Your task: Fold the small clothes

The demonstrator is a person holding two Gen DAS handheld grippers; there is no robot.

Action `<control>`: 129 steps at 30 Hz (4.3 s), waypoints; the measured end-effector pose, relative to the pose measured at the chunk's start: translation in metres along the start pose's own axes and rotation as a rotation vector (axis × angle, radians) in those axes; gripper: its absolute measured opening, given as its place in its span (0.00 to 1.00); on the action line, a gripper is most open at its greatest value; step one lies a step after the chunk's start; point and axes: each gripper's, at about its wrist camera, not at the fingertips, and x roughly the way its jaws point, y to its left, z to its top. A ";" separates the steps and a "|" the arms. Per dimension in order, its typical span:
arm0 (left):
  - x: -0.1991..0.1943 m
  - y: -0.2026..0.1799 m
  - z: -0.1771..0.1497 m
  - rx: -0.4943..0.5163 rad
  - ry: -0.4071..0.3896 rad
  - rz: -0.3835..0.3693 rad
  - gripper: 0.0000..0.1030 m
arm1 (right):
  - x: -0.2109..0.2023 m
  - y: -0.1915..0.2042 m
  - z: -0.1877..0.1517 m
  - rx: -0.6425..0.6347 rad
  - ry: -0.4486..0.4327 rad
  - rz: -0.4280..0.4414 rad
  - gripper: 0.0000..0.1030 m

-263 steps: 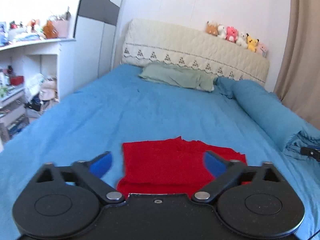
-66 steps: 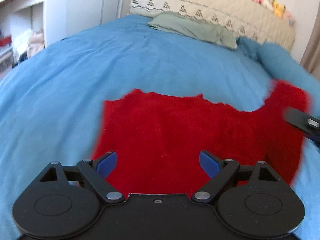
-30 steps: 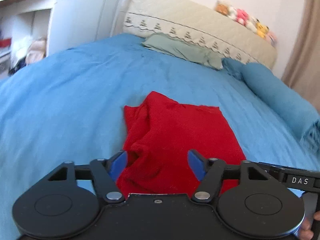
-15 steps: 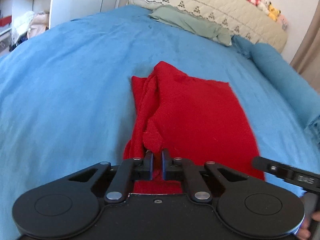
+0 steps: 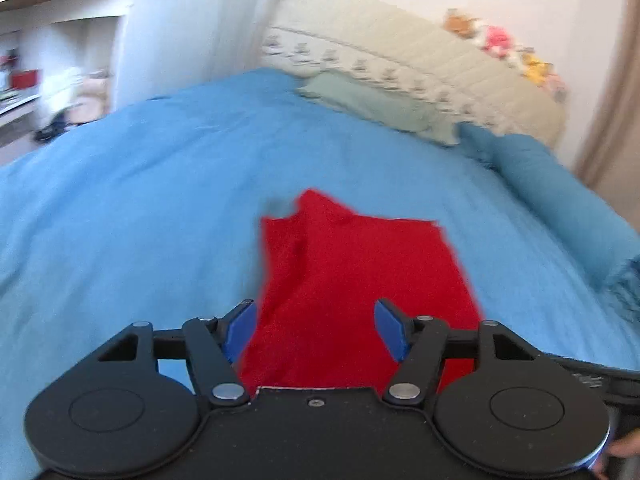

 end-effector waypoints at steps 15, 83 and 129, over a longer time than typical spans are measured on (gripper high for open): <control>0.039 0.001 0.006 0.065 0.096 0.047 0.84 | 0.028 -0.013 0.003 -0.024 0.069 0.049 0.79; 0.022 -0.195 -0.055 0.281 0.307 -0.261 0.77 | -0.108 -0.103 0.030 0.145 0.051 0.030 0.84; -0.262 -0.251 -0.059 0.192 0.061 0.171 1.00 | -0.399 0.001 -0.024 -0.010 -0.033 -0.270 1.00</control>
